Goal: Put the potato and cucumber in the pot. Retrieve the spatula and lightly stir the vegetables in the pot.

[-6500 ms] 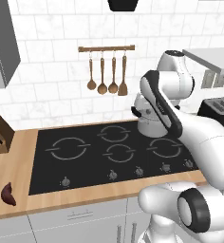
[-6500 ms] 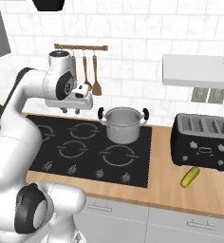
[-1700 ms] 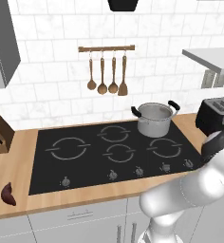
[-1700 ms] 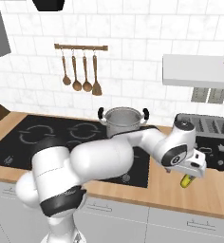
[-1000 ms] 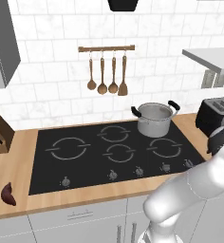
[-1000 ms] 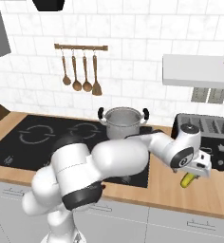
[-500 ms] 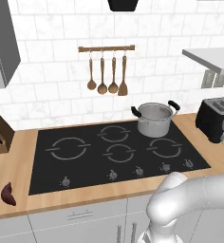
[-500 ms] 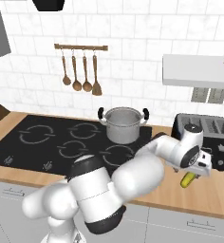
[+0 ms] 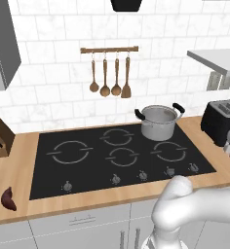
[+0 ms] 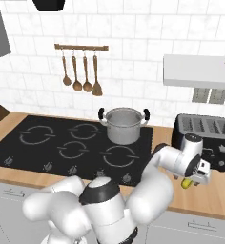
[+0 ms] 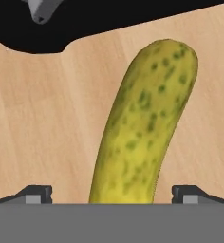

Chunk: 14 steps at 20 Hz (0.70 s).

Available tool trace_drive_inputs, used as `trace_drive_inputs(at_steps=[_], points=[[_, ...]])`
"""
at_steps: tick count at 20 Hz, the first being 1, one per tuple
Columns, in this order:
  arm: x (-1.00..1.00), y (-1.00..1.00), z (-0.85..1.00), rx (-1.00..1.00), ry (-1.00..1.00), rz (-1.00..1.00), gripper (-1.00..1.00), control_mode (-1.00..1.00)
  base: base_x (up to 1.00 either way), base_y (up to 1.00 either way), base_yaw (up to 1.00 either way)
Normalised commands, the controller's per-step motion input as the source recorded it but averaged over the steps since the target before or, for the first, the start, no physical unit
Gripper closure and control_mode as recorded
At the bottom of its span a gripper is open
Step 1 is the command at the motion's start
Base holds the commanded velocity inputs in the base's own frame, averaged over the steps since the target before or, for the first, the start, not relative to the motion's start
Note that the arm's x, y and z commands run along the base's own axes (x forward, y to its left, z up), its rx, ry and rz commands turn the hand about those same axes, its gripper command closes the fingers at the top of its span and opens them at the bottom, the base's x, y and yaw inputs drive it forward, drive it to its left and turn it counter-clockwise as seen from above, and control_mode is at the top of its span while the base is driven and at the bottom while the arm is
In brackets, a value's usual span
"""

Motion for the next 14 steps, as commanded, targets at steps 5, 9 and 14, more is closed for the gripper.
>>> trace_drive_inputs(at_steps=[5, 9, 14], points=[[0.02, 0.0, -0.28, 0.0, 0.0, 0.0, 1.0, -1.0, 0.0, 0.0, 0.0], [-0.04, 0.11, -0.07, 0.0, -0.04, 0.0, 1.0, -1.0, 0.0, 0.0, 0.0], [-0.37, 0.48, 0.0, 0.0, -0.12, 0.0, 1.0, -1.0, 0.0, 0.0, 0.0]])
